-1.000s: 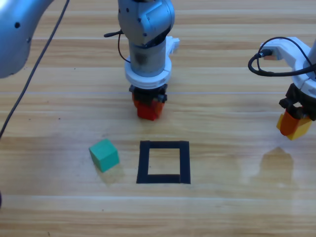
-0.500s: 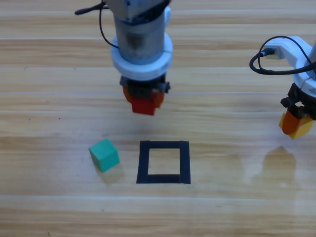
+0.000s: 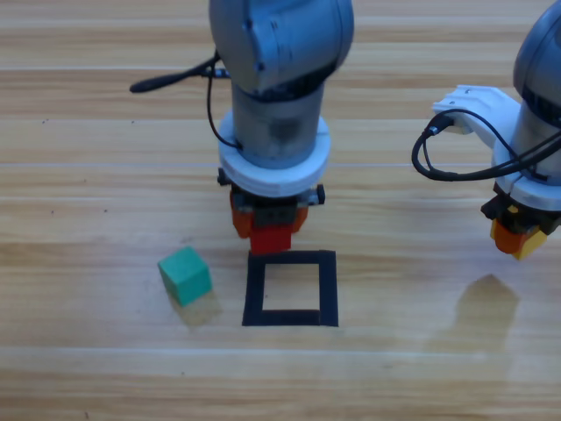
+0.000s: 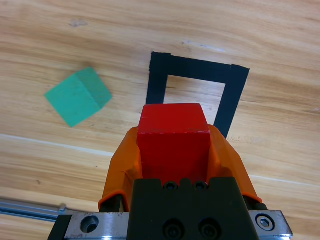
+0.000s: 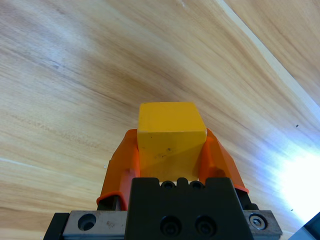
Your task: Stack the blocks in the rectangular block: red at the bottom, yellow in the middle, green on top
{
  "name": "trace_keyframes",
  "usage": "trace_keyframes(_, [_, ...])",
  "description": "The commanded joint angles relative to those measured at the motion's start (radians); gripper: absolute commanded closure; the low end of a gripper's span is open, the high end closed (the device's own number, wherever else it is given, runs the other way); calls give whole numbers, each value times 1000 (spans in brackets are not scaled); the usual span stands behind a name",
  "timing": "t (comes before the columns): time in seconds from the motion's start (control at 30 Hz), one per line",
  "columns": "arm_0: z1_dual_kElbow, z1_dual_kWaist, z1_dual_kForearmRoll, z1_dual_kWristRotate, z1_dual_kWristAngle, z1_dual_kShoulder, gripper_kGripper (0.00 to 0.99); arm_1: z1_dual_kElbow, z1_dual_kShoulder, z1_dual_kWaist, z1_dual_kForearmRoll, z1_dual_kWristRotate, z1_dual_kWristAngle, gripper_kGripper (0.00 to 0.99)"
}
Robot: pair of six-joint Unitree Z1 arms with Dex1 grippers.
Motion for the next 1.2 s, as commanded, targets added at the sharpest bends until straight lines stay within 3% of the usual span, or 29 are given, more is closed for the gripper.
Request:
trace_keyframes(0.03, [42, -27, -63, -5, -36, 72, 990, 57, -129, 36, -8, 59, -21, 817])
trace_keyframes(0.23, [80, -43, -124, 26, -55, 72, 990, 72, -146, 28, -8, 165, -24, 817])
trace_keyframes(0.93, [162, -58, -209, 119, -78, 81, 990, 54, -146, 25, -6, 166, -20, 812])
trace_keyframes(1.07, [163, -58, -213, 133, -79, 83, 990, 42, -138, 25, -5, 169, 11, 812])
trace_keyframes(1.2, [169, -57, -221, 141, -79, 87, 990, 28, -100, 11, 17, 181, 95, 812])
